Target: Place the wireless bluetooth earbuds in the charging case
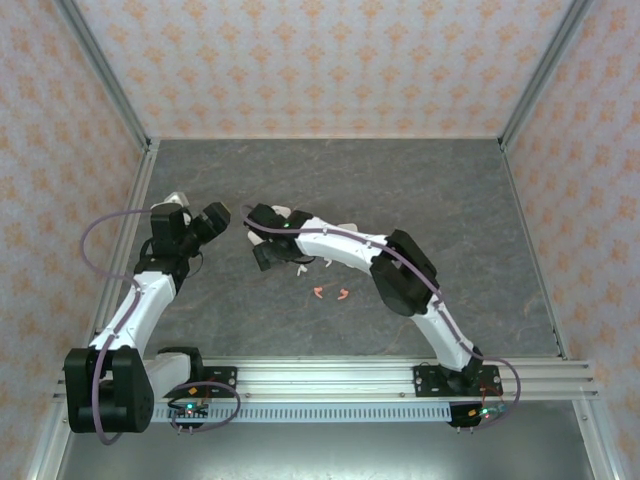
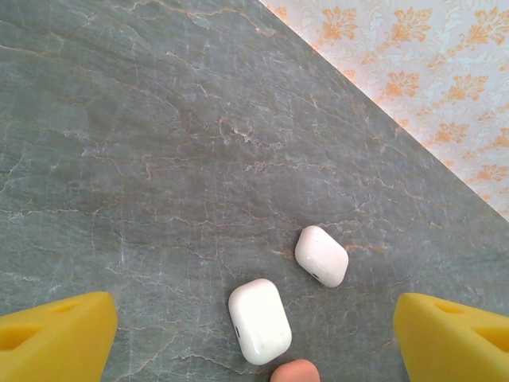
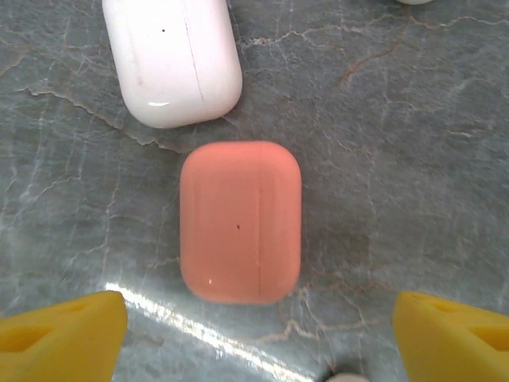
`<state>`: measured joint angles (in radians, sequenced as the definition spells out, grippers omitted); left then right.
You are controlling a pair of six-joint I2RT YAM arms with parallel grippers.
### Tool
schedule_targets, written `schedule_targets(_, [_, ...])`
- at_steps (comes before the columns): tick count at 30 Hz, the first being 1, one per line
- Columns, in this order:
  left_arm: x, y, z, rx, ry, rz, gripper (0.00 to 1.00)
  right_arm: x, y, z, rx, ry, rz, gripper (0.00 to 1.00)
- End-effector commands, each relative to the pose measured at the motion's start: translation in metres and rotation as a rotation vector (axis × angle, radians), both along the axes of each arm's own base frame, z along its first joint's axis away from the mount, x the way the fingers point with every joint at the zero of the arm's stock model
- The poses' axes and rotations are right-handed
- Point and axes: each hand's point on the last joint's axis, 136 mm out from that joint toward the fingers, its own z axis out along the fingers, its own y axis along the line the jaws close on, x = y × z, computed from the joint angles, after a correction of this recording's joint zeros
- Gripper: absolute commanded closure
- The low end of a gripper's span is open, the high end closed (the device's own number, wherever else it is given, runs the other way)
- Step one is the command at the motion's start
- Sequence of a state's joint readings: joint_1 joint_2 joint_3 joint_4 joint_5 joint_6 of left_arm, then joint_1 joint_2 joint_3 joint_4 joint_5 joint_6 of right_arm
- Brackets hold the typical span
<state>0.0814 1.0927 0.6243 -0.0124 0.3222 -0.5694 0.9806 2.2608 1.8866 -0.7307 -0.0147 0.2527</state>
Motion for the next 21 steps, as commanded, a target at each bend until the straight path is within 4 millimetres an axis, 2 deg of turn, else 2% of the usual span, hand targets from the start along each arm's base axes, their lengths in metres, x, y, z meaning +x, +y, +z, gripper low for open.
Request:
schedule_targets(1, [-0.007,0.002,-0.007,-0.007,0.023,0.008,0.09,0.004,-0.003,-0.009,-0.08,0.0,0.015,0.17])
schedule_targets(10, [-0.006,0.001,-0.01,-0.013,0.031,0.005,0.09,0.008,0.006,-0.029,-0.107,0.027,0.033,0.3])
schedule_targets(16, [-0.006,0.001,-0.009,-0.013,0.031,0.005,0.09,0.007,0.005,-0.034,-0.117,0.036,0.034,0.42])
schedule_targets(21, [-0.006,0.001,-0.01,-0.017,0.035,0.002,0.08,0.006,0.005,-0.034,-0.12,0.037,0.037,0.49])
